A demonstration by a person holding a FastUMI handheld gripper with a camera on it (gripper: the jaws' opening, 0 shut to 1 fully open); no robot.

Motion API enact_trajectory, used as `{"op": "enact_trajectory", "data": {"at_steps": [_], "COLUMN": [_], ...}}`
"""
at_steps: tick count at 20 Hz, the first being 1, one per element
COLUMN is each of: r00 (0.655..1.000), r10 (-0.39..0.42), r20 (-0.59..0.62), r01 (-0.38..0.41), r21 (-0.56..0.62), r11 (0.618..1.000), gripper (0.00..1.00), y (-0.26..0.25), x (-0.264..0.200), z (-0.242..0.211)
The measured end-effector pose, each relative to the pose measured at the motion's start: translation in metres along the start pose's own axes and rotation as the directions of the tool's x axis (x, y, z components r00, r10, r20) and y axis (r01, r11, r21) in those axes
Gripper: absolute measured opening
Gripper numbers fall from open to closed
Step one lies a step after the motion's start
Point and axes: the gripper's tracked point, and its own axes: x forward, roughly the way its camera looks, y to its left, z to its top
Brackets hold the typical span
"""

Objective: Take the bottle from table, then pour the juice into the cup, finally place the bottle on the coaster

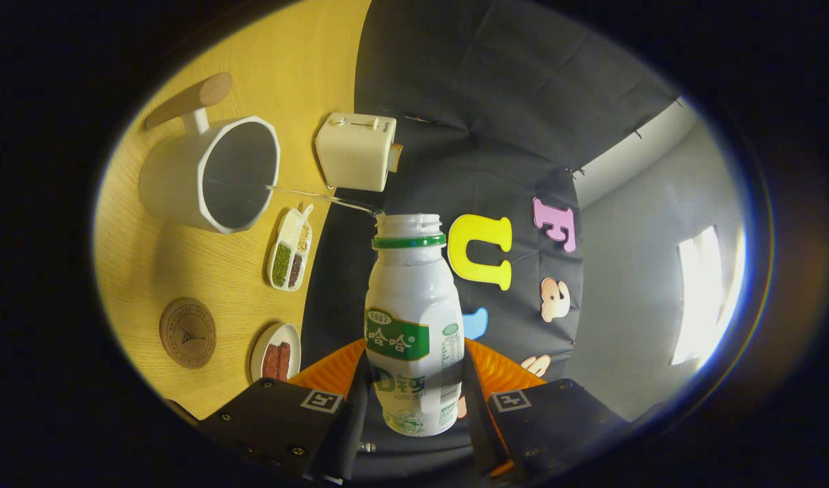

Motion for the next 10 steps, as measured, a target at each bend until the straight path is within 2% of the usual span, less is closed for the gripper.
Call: {"op": "enact_trajectory", "data": {"at_steps": [10], "r00": [1.000], "r10": [-0.004], "r20": [0.005], "r01": [0.004], "r21": [-0.026], "r11": [1.000], "gripper": [0.65], "y": [-0.0009], "x": [-0.0002], "z": [-0.0001]}}
